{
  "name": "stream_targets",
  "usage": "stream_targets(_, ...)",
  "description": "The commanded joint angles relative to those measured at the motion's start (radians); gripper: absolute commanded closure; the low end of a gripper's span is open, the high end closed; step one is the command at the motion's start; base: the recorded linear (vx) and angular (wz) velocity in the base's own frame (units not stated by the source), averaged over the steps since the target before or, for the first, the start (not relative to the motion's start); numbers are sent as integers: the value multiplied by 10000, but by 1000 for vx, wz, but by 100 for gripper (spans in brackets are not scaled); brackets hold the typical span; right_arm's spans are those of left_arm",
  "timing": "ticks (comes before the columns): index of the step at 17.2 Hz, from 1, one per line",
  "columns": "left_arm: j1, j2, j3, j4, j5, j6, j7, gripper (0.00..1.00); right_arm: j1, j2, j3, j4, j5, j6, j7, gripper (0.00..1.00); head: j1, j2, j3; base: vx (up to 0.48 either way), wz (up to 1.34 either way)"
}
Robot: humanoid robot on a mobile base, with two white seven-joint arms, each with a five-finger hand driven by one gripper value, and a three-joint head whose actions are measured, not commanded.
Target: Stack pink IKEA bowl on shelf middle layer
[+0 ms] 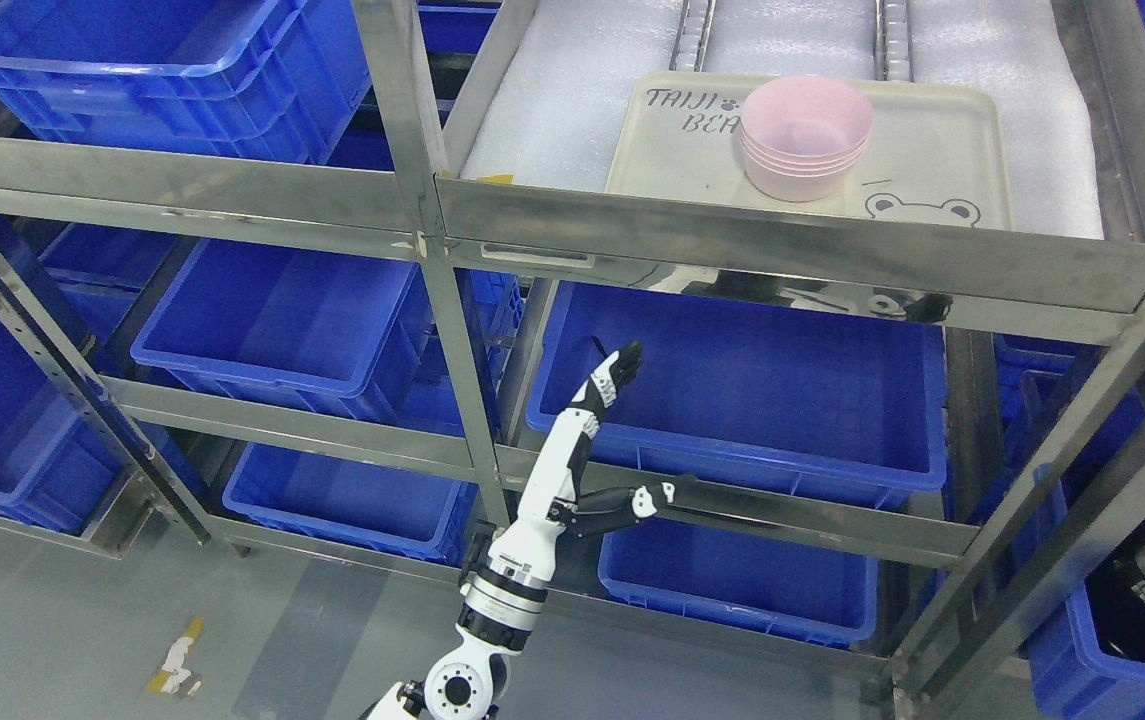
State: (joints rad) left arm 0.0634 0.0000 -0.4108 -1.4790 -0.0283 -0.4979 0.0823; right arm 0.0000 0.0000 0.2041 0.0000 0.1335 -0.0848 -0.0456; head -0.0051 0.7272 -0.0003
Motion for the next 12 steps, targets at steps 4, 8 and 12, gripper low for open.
stream_targets(4,117,174,1333,1613,1066,883,-71,1,153,-175,14,-175,0,5,-5,0,0,0,0,-4,7)
stream_targets(8,117,174,1193,1613,1035,1205,-72,0,153,-175,-1,-175,0,5,-5,0,0,0,0,0,0)
stream_targets(12,-82,174,1178,1613,1035,1267,-72,0,153,-175,-1,-175,0,5,-5,0,0,0,0,-3,7)
